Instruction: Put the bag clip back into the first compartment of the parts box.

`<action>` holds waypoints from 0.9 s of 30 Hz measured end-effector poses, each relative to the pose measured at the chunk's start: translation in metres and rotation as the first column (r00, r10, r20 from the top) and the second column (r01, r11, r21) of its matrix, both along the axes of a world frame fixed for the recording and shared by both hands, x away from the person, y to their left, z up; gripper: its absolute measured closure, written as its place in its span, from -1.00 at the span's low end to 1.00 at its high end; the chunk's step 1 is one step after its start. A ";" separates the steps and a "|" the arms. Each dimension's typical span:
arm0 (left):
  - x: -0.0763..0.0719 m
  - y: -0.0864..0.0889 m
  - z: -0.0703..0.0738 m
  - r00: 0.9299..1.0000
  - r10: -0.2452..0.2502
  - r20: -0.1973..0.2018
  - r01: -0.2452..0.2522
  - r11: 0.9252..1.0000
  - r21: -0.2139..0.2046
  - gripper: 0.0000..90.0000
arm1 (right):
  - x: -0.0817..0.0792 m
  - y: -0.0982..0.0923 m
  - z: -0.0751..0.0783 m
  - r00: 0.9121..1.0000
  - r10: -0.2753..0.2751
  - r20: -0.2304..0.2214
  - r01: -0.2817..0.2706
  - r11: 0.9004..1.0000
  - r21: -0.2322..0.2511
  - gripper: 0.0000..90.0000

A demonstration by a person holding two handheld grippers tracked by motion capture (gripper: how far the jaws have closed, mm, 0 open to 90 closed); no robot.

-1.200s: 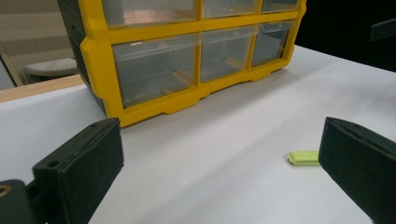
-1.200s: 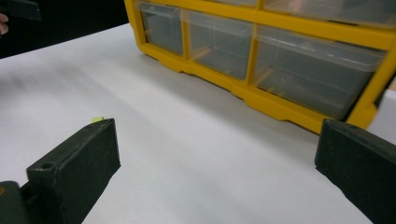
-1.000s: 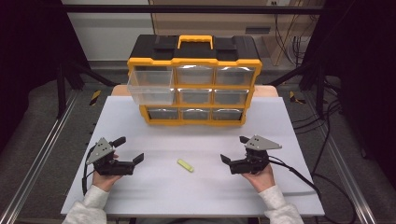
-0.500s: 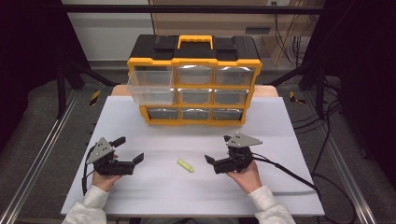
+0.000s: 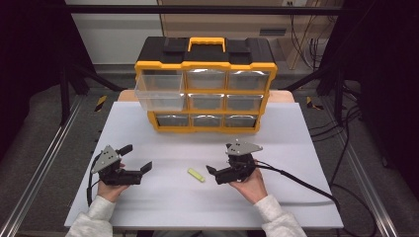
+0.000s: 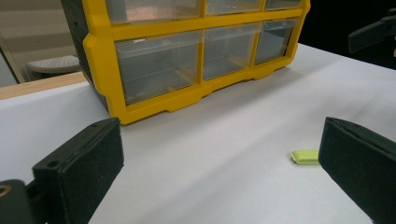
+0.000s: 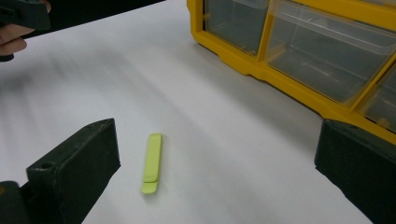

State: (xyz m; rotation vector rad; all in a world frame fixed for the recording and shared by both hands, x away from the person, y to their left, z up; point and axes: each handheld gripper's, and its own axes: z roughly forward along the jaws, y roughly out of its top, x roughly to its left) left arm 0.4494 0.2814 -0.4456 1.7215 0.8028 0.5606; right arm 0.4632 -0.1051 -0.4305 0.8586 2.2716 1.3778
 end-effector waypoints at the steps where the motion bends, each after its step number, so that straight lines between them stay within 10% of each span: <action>1: 0.000 0.000 0.000 1.000 -0.001 0.001 0.001 1.000 0.000 -1.00 | 0.001 0.002 0.000 1.000 0.003 -0.001 -0.003 1.000 -0.006 -0.99; 27: 0.000 -0.001 0.000 1.000 -0.002 -0.001 0.002 1.000 0.006 -1.00 | 0.021 0.063 -0.025 0.995 0.068 -0.074 -0.077 0.990 -0.119 -0.94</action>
